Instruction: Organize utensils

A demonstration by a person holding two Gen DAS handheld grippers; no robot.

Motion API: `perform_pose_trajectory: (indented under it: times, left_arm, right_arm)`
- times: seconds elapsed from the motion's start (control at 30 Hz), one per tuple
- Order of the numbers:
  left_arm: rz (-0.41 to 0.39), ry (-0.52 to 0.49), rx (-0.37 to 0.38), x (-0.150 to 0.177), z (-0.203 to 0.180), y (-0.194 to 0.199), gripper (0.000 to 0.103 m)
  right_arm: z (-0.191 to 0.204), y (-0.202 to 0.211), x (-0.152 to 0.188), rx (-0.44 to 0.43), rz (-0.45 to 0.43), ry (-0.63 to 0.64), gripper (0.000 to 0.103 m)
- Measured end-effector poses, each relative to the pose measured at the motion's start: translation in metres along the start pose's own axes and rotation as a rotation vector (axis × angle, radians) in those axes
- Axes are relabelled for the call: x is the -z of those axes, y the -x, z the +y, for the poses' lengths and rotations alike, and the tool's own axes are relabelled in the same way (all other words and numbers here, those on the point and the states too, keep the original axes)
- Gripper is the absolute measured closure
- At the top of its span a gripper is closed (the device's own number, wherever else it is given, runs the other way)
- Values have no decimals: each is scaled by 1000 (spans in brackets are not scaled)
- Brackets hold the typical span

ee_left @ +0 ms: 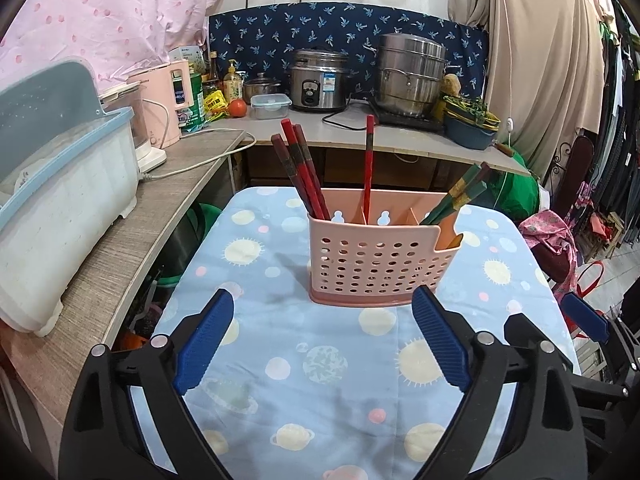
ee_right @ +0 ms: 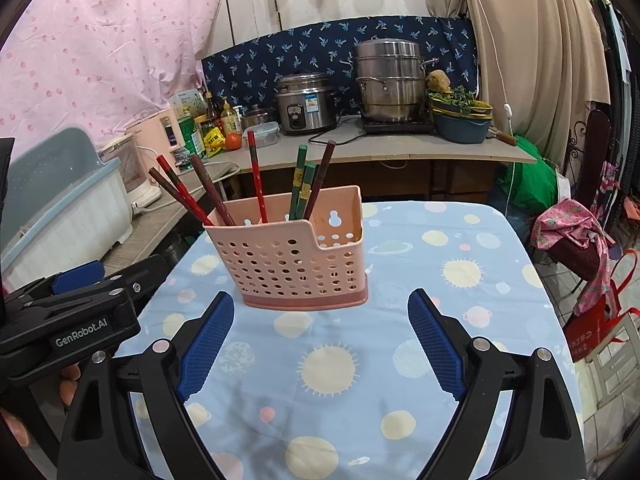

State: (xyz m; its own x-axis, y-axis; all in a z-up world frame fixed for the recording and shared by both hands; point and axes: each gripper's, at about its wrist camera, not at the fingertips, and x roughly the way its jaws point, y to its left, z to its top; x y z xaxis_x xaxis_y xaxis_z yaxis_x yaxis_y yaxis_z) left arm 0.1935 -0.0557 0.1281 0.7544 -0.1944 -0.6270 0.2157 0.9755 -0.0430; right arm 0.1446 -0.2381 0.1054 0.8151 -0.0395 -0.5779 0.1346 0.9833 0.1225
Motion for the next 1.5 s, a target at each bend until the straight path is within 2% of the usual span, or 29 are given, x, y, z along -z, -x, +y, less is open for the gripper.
perform_pose_trajectory:
  times: [0.27,0.37,1.5]
  left_arm:
    - [33,-2,-12,12,-1,-7,13]
    - [42,2,-18,15,0,-8,13]
    - [63,-19,-84,21,1,-14,9]
  right_arm:
    - [-5,-9,4,10,47,-14,15]
    - [-3,-9,5,25,48,-5,7]
    - [-1,-15,9,88,48,14,7]
